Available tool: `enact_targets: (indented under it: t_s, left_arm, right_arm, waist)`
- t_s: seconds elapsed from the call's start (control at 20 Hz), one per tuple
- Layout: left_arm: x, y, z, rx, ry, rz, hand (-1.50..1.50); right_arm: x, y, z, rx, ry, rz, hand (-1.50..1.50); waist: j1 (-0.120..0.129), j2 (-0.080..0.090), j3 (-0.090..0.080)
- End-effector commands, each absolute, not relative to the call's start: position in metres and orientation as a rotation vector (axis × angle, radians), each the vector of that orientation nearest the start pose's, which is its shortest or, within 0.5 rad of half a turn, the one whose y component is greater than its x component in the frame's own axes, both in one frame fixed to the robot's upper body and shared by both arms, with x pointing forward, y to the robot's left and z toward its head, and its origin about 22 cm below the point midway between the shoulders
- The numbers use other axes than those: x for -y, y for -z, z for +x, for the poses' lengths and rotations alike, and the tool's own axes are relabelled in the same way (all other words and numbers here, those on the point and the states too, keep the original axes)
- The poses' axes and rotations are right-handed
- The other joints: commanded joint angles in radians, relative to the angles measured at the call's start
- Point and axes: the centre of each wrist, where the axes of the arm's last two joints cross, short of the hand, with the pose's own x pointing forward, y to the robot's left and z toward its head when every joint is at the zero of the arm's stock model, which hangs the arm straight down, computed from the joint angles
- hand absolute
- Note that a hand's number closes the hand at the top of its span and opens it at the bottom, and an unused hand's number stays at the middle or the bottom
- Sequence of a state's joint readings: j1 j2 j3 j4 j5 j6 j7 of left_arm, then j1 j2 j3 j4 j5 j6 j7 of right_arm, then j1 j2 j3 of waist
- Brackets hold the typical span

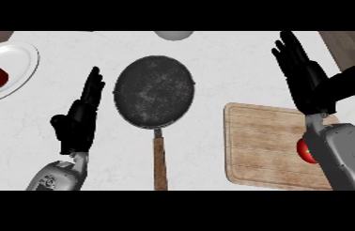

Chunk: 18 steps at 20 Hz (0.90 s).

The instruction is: Pick the tomato from the cutting board and place it in the pan

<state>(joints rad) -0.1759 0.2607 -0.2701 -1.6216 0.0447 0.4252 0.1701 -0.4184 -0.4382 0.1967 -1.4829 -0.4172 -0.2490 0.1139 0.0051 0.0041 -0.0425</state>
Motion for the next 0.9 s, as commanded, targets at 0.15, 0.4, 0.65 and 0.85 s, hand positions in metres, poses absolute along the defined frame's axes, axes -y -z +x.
enact_targets:
  t_s: [0.15, 0.4, 0.65, 0.85]
  left_arm:
    - [-0.282, -0.032, 0.266, 1.393, 0.056, 0.466, 0.00]
    - [-0.301, -0.011, 0.250, 1.253, 0.043, 0.515, 0.00]
    - [-0.351, -0.020, 0.252, 1.196, 0.043, 0.525, 0.00]
    - [-0.359, -0.009, 0.253, 1.199, 0.063, 0.520, 0.00]
  right_arm:
    - [0.268, -0.140, 0.308, 1.801, -0.355, 0.337, -1.50]
    - [0.331, -0.180, 0.304, 1.841, -0.705, -0.414, 1.50]
    - [0.390, -0.068, 0.247, 1.971, 0.082, -0.042, -1.50]
    - [0.426, -0.061, 0.212, 2.003, -0.129, -0.031, -1.50]
  waist:
    - [-0.016, -0.006, 0.045]
    - [-0.073, -0.010, 0.015]
    - [-0.050, -0.004, 0.045]
    - [-0.029, -0.004, 0.043]
